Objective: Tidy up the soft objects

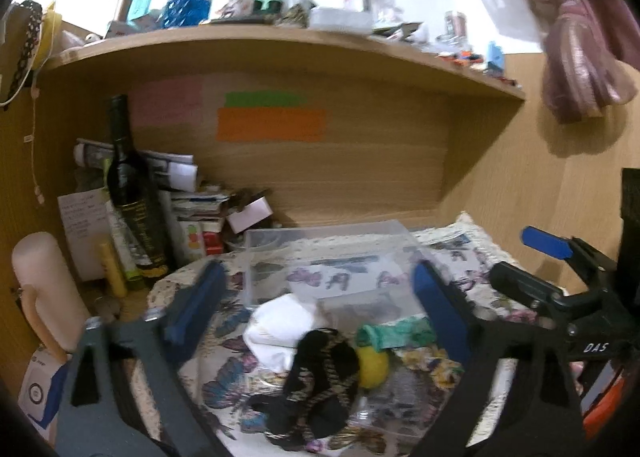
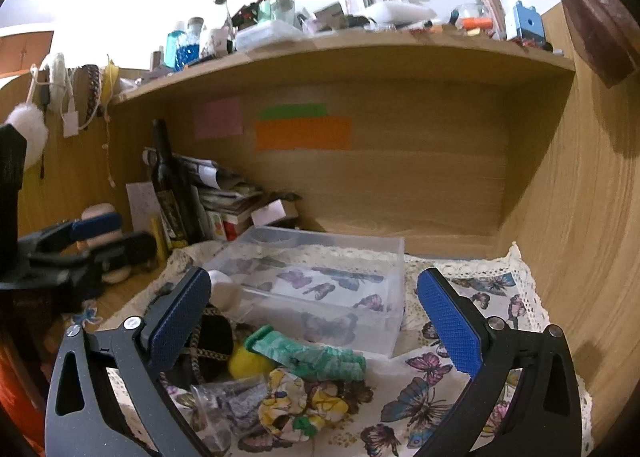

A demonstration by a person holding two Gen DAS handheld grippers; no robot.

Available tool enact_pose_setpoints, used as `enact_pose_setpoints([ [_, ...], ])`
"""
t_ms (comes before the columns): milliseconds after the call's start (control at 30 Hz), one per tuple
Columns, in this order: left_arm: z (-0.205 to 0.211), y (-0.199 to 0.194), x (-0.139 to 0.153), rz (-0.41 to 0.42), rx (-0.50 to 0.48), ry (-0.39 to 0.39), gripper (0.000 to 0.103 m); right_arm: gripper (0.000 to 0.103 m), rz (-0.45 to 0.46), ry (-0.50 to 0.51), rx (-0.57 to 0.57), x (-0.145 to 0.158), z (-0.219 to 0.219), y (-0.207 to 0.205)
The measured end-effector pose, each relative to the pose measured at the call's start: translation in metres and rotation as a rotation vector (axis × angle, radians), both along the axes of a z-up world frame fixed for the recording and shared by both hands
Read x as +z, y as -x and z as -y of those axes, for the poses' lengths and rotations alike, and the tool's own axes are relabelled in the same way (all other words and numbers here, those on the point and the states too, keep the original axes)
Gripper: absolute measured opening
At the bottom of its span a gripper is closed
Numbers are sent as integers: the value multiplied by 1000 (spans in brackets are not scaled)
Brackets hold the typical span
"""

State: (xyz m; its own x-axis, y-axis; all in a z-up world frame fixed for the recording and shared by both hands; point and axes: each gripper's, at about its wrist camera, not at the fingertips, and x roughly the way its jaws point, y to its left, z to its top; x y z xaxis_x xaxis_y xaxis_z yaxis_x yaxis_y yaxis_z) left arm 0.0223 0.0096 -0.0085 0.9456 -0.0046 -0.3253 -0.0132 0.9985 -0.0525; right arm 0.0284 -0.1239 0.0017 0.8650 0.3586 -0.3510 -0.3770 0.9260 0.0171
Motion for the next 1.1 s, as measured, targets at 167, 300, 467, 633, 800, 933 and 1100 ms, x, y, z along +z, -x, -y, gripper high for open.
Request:
enact_pose_setpoints([
  [167,-25,-23,-8,-75,55,23,79,88,-73,15,-1,-13,4,-15],
  [300,-36,-43,-23,-139,69,37,79,86,-150,22,9,-28,5,-29],
  [467,-33,-67,-49,-231,43,39,79,86,-263,30,47,-49,-7,-48],
  [633,-29,-82,-66,-290,12,37,86,86,-340,96,66,-70,-22,-61],
  [800,-38,-91,-73,-340,-29,111,88,80,-424,88,95,-84,-24,-72],
  [933,-42,-95,-84,-386,-60,158,88,54,-459,88,107,-90,-23,-74],
  [1100,-44,-98,-90,-423,-97,199,73,29,-466,68,105,-93,-18,-76],
])
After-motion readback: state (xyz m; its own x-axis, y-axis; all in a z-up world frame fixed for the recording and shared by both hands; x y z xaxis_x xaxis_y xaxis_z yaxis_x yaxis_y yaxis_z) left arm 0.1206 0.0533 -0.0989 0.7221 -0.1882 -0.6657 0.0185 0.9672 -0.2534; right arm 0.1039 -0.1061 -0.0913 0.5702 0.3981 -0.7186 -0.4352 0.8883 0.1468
